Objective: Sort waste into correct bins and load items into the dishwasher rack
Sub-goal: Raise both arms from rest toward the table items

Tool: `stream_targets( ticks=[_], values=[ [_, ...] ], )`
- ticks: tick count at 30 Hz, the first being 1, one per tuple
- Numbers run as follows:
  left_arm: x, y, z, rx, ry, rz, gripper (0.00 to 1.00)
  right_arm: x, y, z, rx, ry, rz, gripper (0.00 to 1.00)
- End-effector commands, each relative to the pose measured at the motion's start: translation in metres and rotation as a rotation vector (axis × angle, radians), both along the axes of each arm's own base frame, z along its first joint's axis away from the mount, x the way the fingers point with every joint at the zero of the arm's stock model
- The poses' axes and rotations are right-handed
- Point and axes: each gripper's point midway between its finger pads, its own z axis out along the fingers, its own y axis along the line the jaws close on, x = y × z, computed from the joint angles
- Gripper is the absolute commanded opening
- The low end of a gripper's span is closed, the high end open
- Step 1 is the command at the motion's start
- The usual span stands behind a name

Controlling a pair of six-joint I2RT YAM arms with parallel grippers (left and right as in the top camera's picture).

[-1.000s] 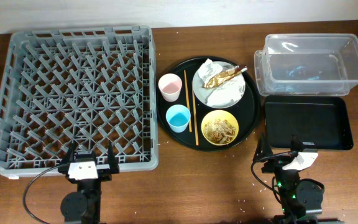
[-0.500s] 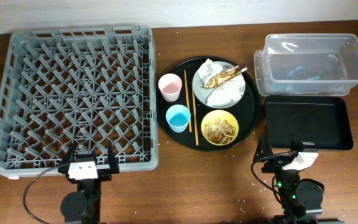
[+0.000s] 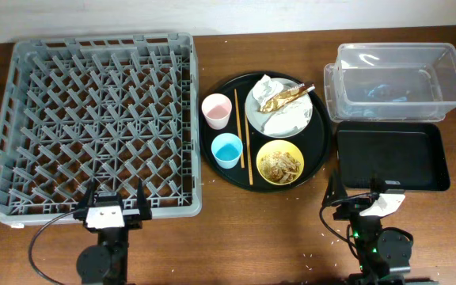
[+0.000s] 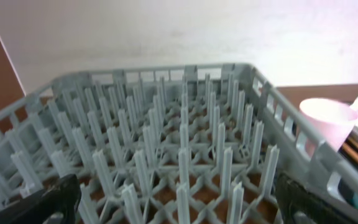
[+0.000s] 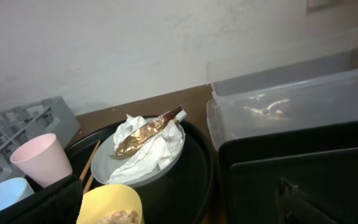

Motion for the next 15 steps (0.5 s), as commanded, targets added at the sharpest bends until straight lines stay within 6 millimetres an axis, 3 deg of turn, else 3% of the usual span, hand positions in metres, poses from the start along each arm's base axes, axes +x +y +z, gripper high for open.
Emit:
stream_targets(
  ticks=[1,7,10,13,15],
  values=[
    [-0.001,-0.006,0.026,0.021,-0.107,-0.035,1.00,0.000,0.008,0.016,-0.207,-0.080,0.047,0.98],
    [-0.020,-0.007,0.106,0.031,-0.270,-0.034,1.00,-0.016,0.013,0.092,-0.340,-0.246,0.055,0.98],
    [-0.028,-0.007,0.141,0.029,-0.242,-0.034,1.00,-0.022,0.014,0.137,-0.387,-0.286,0.054,0.98],
    [-0.020,-0.007,0.174,0.026,-0.194,-0.037,1.00,-0.014,0.039,0.179,-0.393,-0.284,0.200,0.98],
    [-0.013,-0.007,0.188,0.024,-0.153,-0.039,1.00,-0.004,0.048,0.193,-0.385,-0.227,0.269,0.99]
  ],
)
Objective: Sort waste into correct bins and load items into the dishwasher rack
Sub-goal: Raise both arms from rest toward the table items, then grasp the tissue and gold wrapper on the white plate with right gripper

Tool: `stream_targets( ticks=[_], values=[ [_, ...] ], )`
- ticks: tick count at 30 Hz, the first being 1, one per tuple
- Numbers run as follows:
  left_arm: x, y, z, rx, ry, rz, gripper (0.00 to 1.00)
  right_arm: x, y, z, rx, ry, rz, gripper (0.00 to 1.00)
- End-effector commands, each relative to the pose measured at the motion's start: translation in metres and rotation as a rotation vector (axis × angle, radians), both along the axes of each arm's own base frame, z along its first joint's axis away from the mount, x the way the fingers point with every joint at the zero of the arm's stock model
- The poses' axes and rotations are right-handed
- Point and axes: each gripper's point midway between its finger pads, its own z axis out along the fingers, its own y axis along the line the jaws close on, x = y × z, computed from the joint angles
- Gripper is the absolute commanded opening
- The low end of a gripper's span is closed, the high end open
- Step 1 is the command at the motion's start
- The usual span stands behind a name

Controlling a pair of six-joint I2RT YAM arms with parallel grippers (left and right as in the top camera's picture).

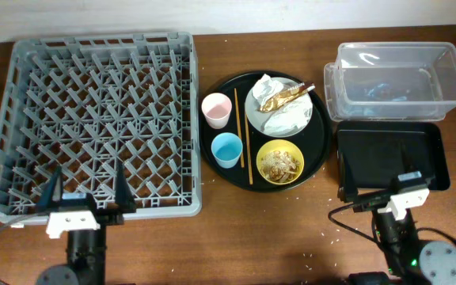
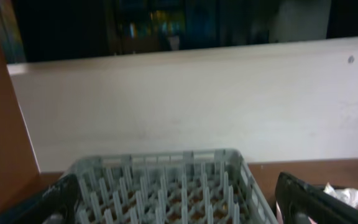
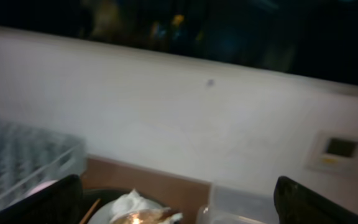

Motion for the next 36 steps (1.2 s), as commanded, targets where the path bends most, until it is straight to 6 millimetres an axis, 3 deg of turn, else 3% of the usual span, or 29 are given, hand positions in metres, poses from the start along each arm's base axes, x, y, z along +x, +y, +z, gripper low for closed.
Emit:
stream_targets(
  ticks=[1,7,10,13,17,21,23,25,28,32,36],
  values=[
    [0.012,-0.002,0.033,0.011,0.062,-0.013,1.00,0.015,0.025,0.031,-0.024,0.106,0.145,0.99],
    [0.052,-0.003,0.048,-0.006,0.377,-0.034,1.00,0.059,0.032,0.043,-0.001,0.504,0.184,0.99],
    [0.076,-0.012,0.042,-0.028,0.582,-0.091,1.00,0.073,0.043,0.044,0.020,0.662,0.247,0.98],
    [0.097,-0.009,0.028,-0.046,0.812,-0.082,1.00,0.092,0.046,0.030,0.045,0.860,0.262,0.98],
    [0.131,-0.008,-0.011,-0.062,0.992,-0.083,1.00,0.125,0.055,-0.008,0.080,1.010,0.308,0.98],
    [0.154,-0.007,-0.058,-0.074,1.132,-0.082,1.00,0.155,0.082,-0.048,0.193,1.122,0.469,0.98],
    [0.162,-0.012,-0.080,-0.095,1.192,-0.112,1.00,0.181,0.078,-0.072,0.289,1.181,0.368,0.99],
    [0.167,-0.017,-0.097,-0.115,1.238,-0.142,0.99,0.211,0.071,-0.104,0.368,1.222,0.110,0.98],
    [0.166,-0.017,-0.095,-0.115,1.237,-0.141,0.99,0.232,0.077,-0.127,0.437,1.197,-0.159,0.96],
    [0.165,-0.021,-0.093,-0.128,1.231,-0.165,0.99,0.250,0.105,-0.170,0.430,1.109,-0.417,0.86],
    [0.165,-0.022,-0.093,-0.128,1.230,-0.167,0.99,0.256,0.111,-0.224,0.449,1.145,-0.529,0.62]
  ],
)
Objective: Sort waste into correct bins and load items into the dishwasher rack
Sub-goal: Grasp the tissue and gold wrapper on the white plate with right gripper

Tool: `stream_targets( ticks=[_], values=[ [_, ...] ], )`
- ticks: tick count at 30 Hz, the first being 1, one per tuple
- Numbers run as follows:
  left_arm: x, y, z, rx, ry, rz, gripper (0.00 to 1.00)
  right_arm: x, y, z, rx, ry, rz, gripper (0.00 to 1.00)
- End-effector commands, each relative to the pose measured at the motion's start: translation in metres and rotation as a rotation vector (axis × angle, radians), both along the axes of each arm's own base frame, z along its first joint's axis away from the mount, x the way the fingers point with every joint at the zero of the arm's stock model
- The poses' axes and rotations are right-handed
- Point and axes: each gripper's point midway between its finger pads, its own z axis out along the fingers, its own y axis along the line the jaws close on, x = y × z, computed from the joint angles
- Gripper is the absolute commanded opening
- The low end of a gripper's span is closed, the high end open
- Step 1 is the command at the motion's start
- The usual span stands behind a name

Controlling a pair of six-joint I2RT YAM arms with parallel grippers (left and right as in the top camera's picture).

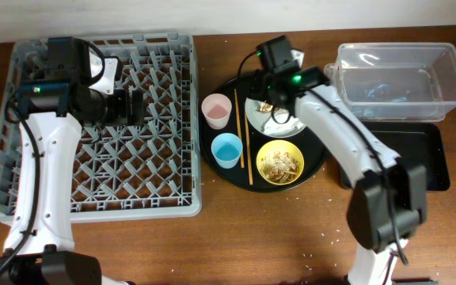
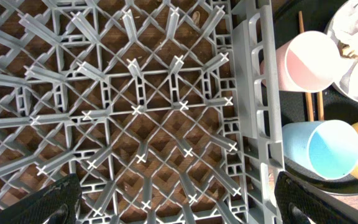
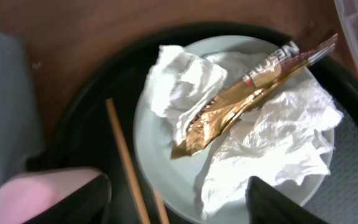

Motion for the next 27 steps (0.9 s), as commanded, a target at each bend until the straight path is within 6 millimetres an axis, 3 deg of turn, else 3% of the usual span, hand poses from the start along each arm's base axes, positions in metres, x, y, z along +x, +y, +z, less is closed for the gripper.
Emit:
stream_targets(
  ticks=[1,6,16,19,20,22,25,27],
  values=[
    [0.000,-0.002,0.011,-0.015,-0.032,-0.013,0.98,0.014,-0.012,-0.033,-0.046,0.006,-0.137,0.60],
    [-0.001,-0.002,0.011,-0.015,-0.026,-0.013,0.95,0.028,-0.010,-0.075,-0.051,0.018,-0.143,0.59],
    [0.005,-0.006,0.000,-0.017,-0.003,-0.023,0.94,0.034,-0.026,-0.110,-0.030,0.073,-0.171,0.54],
    [0.005,-0.006,-0.003,-0.017,0.003,-0.024,0.94,0.033,-0.028,-0.116,-0.045,0.080,-0.176,0.41],
    [0.005,-0.006,-0.003,-0.016,0.003,-0.024,0.94,0.033,-0.028,-0.116,-0.045,0.081,-0.176,0.26],
    [0.005,-0.006,-0.003,-0.016,0.004,-0.023,0.94,0.030,-0.029,-0.118,-0.054,0.095,-0.166,0.07],
    [0.006,-0.006,-0.003,-0.015,0.003,-0.023,0.94,0.022,-0.028,-0.113,-0.078,0.129,-0.092,0.04],
    [0.005,-0.006,-0.003,-0.016,0.003,-0.024,0.94,0.022,-0.023,-0.093,-0.093,0.115,0.011,0.04]
  ],
)
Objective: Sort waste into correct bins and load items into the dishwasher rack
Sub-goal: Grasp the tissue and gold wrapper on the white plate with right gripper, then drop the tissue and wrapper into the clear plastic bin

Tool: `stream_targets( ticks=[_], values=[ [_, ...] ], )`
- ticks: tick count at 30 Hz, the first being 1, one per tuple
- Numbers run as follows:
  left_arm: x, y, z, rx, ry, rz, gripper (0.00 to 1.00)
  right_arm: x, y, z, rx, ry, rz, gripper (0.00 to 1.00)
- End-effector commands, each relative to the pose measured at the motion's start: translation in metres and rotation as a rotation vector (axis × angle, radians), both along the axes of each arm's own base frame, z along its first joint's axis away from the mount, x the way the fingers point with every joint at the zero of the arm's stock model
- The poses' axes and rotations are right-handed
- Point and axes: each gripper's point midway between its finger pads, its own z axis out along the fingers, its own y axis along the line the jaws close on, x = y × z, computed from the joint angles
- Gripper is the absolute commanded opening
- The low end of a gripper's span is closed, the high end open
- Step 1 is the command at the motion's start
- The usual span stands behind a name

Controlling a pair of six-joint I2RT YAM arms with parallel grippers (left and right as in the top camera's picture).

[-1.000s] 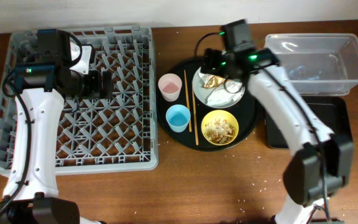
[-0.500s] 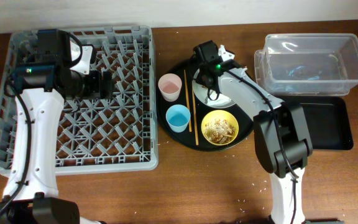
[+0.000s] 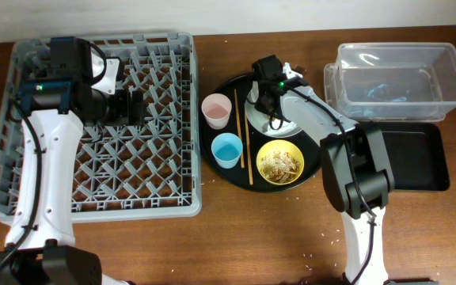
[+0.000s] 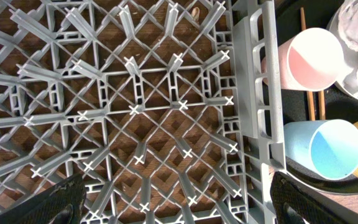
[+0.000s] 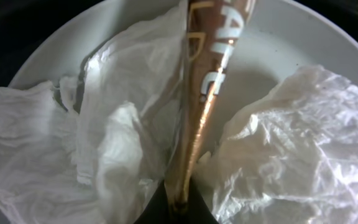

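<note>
On the white plate (image 5: 328, 37) lie crumpled white tissues (image 5: 291, 143) and a gold wrapper (image 5: 204, 87). My right gripper (image 5: 179, 202) is down on the plate, shut on the wrapper's lower end; in the overhead view the right gripper (image 3: 269, 101) covers the plate's left part. The plate shares a round black tray (image 3: 317, 150) with a pink cup (image 3: 215, 110), a blue cup (image 3: 227, 149), a yellow bowl of noodles (image 3: 280, 161) and chopsticks (image 3: 237, 134). My left gripper (image 4: 173, 205) hangs open over the grey dishwasher rack (image 3: 54, 174), holding nothing.
A clear plastic bin (image 3: 394, 79) stands at the back right, with a black bin (image 3: 390, 154) in front of it. The rack fills the left half of the table, and its right wall (image 4: 253, 106) runs beside the cups.
My right gripper was open above the plate; now it is low on the plate and shut on the gold wrapper's end. The left gripper has hardly moved over the rack.
Both arms first sat folded at the table's front edge, then had shifted there with their cameras facing the back wall. Later the left gripper was open over the rack and the right open over the plate. Now the right holds the wrapper.
</note>
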Motion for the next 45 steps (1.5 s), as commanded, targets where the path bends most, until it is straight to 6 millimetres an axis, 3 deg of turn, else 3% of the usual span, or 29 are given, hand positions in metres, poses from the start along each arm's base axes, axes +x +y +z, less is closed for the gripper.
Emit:
stream_targets(
  ticks=[1,5,6,8,11,13,17,19,21,23,24,25,26,27,28,29,31,33,36,38,41,43,45],
  values=[
    [0.003,-0.005,0.003,-0.012,-0.013,-0.021,0.94,-0.001,0.007,0.037,-0.014,-0.014,0.169,0.04],
    [0.003,-0.005,0.003,-0.012,-0.012,-0.021,0.94,-0.016,0.004,0.111,-0.027,-0.079,0.259,0.04],
    [0.003,-0.005,0.003,-0.012,-0.013,-0.020,0.94,-0.022,0.002,0.140,-0.024,-0.121,0.267,0.04],
    [0.003,-0.005,0.003,-0.012,-0.012,-0.021,0.94,-0.028,-0.009,0.176,-0.016,-0.179,0.254,0.04],
    [0.003,-0.005,0.003,-0.012,-0.011,-0.021,0.95,-0.033,-0.046,0.218,-0.011,-0.257,0.180,0.04],
    [0.002,-0.005,0.003,-0.012,-0.008,-0.021,0.94,-0.029,-0.092,0.235,-0.019,-0.301,0.082,0.04],
    [0.002,-0.005,0.003,-0.013,-0.005,-0.021,0.94,-0.009,-0.177,0.238,-0.023,-0.378,-0.128,0.04],
    [0.001,-0.005,0.002,-0.013,-0.004,-0.021,0.94,0.008,-0.226,0.231,-0.044,-0.424,-0.222,0.04],
    [0.001,-0.005,0.003,-0.013,-0.004,-0.020,0.94,0.014,-0.253,0.211,-0.051,-0.408,-0.275,0.04],
    [0.001,-0.005,0.002,-0.013,-0.001,-0.021,0.94,0.016,-0.277,0.177,-0.044,-0.351,-0.335,0.04],
    [0.000,-0.005,0.002,-0.014,0.000,-0.020,0.94,0.017,-0.283,0.163,-0.042,-0.326,-0.343,0.11],
    [0.000,-0.005,0.002,-0.013,0.000,-0.021,0.94,0.019,-0.282,0.155,-0.029,-0.317,-0.338,0.50],
    [0.000,-0.005,0.002,-0.013,0.000,-0.021,0.94,0.023,-0.280,0.159,-0.014,-0.334,-0.323,0.66],
    [0.000,-0.005,0.002,-0.013,0.003,-0.021,0.94,0.026,-0.278,0.172,-0.002,-0.372,-0.305,0.71],
    [-0.002,-0.005,0.001,-0.014,0.008,-0.021,0.94,0.029,-0.274,0.203,0.013,-0.438,-0.288,0.75],
    [-0.003,-0.005,0.001,-0.013,0.015,-0.020,0.94,0.028,-0.269,0.220,0.033,-0.472,-0.266,0.77],
    [-0.004,-0.005,0.001,-0.010,0.018,-0.019,0.93,0.019,-0.243,0.255,0.092,-0.515,-0.127,0.88],
    [-0.006,-0.005,0.013,-0.010,-0.001,-0.019,0.92,-0.022,-0.199,0.285,0.182,-0.478,0.073,0.87],
    [-0.011,-0.005,0.053,-0.009,-0.069,-0.021,0.91,-0.072,-0.158,0.312,0.276,-0.444,0.235,0.82],
    [-0.024,-0.007,0.083,-0.012,-0.124,-0.023,0.91,-0.109,-0.138,0.311,0.313,-0.356,0.251,0.82],
    [-0.044,-0.013,0.103,-0.036,-0.160,-0.038,0.91,-0.142,-0.098,0.283,0.371,-0.167,0.307,0.81],
    [-0.049,-0.013,0.108,-0.035,-0.174,-0.038,0.91,-0.146,-0.066,0.265,0.382,-0.101,0.378,0.74],
    [-0.048,-0.010,0.109,-0.025,-0.177,-0.031,0.91,-0.142,-0.037,0.217,0.275,0.010,0.324,0.73]
  ],
)
